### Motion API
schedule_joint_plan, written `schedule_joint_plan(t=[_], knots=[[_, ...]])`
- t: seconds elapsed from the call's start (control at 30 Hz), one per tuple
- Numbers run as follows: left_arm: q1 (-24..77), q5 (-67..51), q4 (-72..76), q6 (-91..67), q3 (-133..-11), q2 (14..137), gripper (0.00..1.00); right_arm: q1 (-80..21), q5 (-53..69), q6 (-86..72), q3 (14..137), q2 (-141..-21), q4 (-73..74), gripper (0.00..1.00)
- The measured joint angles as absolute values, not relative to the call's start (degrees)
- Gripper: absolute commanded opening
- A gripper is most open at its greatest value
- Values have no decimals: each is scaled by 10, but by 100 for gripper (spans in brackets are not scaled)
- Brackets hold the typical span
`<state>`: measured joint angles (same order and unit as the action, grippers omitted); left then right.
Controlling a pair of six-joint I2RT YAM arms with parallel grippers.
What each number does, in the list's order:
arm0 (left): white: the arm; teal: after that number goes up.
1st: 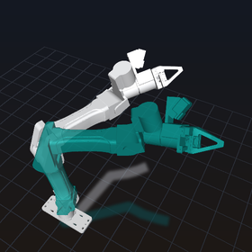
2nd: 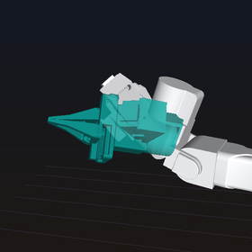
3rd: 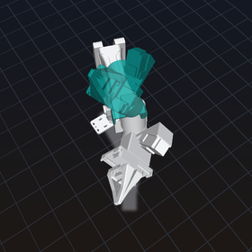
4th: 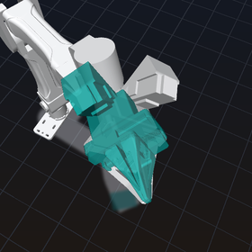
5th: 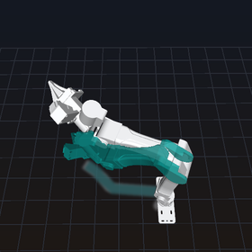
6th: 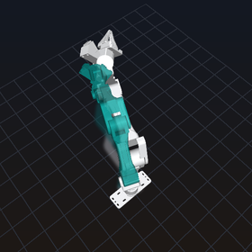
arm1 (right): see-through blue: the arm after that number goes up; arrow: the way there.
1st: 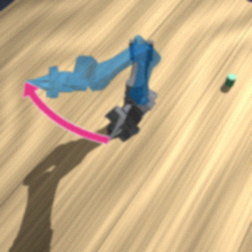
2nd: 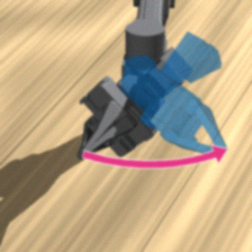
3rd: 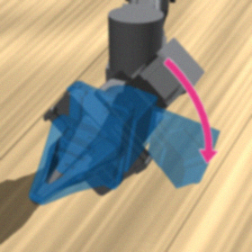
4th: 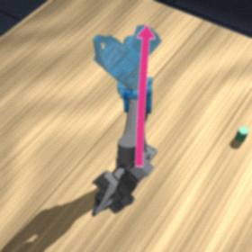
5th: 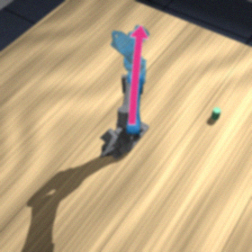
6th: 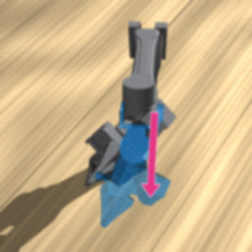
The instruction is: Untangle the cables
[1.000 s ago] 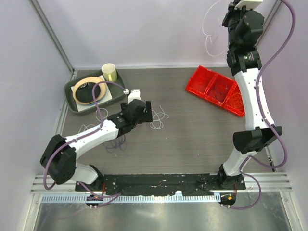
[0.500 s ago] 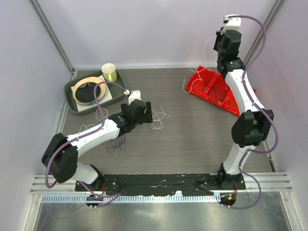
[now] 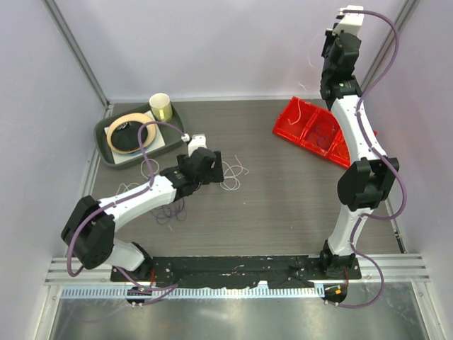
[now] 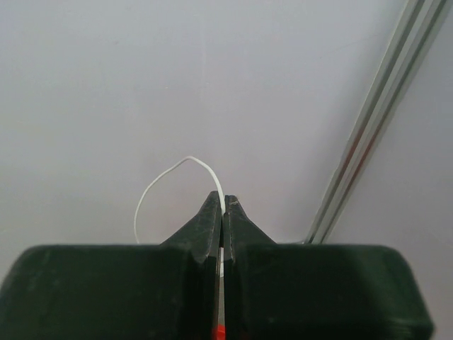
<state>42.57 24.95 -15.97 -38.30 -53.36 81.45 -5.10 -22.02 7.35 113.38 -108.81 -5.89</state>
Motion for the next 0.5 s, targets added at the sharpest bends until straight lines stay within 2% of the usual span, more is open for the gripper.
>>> schedule_joint_plan(t=[0.5], knots=[[426, 245, -170, -392, -513, 820, 100, -47, -166, 59, 1008, -1140, -49, 1]])
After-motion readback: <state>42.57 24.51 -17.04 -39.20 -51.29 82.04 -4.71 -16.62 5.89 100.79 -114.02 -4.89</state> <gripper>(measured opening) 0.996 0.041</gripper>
